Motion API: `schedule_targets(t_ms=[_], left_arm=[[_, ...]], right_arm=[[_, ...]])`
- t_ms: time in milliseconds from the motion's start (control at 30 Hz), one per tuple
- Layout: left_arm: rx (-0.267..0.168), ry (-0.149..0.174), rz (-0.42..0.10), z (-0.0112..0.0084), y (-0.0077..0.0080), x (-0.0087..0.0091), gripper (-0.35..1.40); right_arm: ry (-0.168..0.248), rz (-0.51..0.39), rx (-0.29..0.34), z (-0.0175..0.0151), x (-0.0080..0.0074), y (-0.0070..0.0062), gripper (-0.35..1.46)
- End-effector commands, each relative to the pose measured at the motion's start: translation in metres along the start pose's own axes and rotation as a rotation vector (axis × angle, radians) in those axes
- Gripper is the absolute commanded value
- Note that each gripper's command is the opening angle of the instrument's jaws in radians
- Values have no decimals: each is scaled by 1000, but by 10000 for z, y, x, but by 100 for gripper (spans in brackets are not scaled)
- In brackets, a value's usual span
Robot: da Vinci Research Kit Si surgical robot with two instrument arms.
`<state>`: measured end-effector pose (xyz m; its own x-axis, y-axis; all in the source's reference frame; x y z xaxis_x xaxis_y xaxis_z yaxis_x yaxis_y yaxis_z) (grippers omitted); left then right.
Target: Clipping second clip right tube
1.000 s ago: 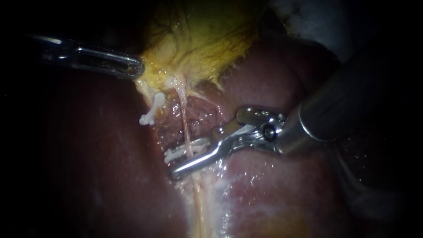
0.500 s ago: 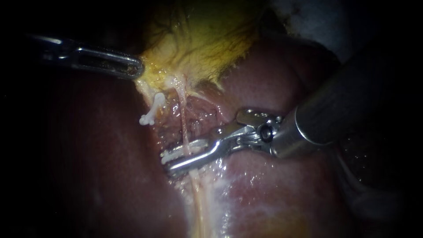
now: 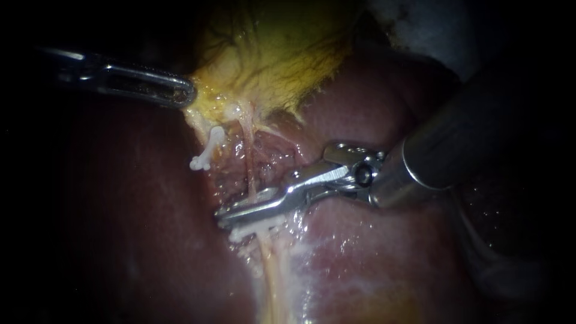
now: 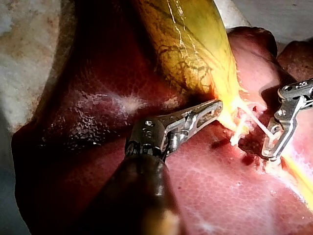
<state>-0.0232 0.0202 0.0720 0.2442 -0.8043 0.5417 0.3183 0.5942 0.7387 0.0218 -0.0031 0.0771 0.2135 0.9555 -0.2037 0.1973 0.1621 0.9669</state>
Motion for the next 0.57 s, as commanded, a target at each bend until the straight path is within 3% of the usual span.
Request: schedule_targets(t_ms=[33,567], left_arm=[[0,0,0,0,0,0,-35],[0,0,0,0,0,0,-35]], right_arm=[[0,-2,-2,0,0,-1,-35],[-15,-3,8,2,-3,0,-35]])
